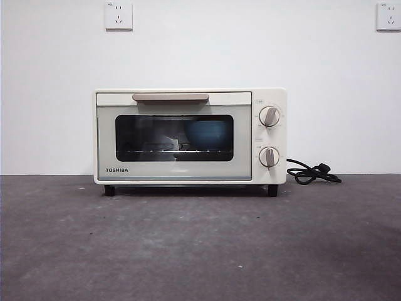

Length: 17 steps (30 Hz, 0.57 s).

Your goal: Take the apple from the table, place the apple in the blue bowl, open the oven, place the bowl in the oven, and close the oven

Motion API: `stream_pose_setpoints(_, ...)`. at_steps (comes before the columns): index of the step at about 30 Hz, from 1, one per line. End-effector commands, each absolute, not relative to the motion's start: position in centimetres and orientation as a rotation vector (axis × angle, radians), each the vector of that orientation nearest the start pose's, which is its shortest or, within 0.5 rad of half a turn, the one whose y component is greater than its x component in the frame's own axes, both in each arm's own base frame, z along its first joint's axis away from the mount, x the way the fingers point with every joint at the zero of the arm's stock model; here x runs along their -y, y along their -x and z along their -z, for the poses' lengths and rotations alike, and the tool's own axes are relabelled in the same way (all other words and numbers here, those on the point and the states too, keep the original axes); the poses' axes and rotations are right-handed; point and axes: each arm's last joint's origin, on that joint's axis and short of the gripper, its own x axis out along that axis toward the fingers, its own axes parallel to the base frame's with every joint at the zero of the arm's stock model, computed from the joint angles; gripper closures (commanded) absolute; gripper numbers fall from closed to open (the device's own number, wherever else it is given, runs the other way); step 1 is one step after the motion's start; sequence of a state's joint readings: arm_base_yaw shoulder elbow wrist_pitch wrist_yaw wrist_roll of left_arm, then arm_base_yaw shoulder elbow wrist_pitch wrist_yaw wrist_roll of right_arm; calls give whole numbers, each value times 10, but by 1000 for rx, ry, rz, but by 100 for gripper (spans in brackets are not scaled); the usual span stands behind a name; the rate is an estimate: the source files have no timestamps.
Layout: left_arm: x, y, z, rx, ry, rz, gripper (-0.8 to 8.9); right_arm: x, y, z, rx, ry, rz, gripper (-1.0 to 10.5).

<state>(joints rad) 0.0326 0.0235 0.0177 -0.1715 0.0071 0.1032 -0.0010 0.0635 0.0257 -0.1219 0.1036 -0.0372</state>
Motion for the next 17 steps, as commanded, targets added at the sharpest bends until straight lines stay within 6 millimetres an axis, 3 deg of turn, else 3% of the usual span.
stream_pose_setpoints(1, -3, -97, -148, -181, -91, -20, 817, 3, -97, -149, -192, 29, 100, 946)
stream_pose_setpoints(17, -3, -97, -148, -181, -91, -20, 817, 3, -96, -150, -178, 60, 89, 946)
